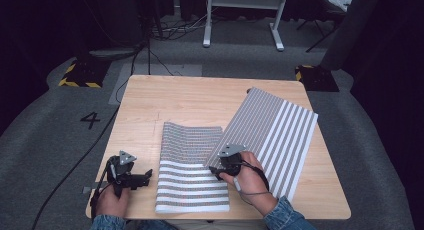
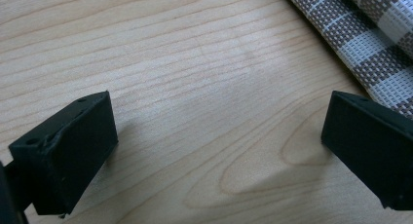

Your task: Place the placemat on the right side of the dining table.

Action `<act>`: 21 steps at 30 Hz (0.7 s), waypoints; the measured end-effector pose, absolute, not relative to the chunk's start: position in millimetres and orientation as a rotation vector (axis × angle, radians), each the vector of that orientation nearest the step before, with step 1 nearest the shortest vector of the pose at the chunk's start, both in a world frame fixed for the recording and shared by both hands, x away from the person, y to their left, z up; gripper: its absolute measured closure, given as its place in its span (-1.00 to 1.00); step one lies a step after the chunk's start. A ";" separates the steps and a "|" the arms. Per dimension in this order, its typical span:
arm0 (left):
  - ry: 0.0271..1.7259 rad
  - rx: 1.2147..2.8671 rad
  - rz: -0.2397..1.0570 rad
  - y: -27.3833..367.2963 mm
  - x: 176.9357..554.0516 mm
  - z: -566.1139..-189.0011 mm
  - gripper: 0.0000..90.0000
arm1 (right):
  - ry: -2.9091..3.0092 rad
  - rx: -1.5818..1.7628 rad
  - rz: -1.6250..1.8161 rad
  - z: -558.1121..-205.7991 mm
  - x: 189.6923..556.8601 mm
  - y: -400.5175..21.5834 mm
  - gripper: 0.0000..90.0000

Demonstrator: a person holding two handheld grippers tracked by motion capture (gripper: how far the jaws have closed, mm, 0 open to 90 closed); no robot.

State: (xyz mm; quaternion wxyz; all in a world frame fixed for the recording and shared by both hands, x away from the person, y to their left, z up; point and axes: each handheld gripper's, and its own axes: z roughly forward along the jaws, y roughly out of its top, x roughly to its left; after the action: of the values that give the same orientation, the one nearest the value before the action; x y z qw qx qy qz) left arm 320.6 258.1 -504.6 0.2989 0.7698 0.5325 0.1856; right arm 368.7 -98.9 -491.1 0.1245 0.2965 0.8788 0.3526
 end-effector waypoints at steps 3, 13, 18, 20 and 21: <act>1.415 2.044 0.493 258.0 320.6 -504.6 -1.00 | 2.558 0.856 1.021 -489.7 369.8 -100.9 0.35; 1.414 2.045 0.493 258.1 320.7 -504.5 -1.00 | 2.551 0.861 1.042 -484.4 380.6 -113.0 0.95; 1.414 2.045 0.493 258.1 320.7 -504.5 -1.00 | 2.532 0.811 1.104 -463.5 373.7 -124.6 0.96; 1.414 2.044 0.490 258.0 320.7 -504.6 -1.00 | 2.532 0.793 1.132 -456.1 368.3 -131.4 0.96; 1.413 2.046 0.489 258.3 320.7 -504.3 -1.00 | 2.534 0.775 1.146 -452.9 364.8 -135.4 0.95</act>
State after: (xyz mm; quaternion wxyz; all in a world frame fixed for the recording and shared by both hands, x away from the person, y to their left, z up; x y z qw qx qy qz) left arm 320.7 258.3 -504.3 0.2989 0.7705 0.5321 0.1840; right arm 364.8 -135.4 -452.9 0.1267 0.2662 0.8706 0.3938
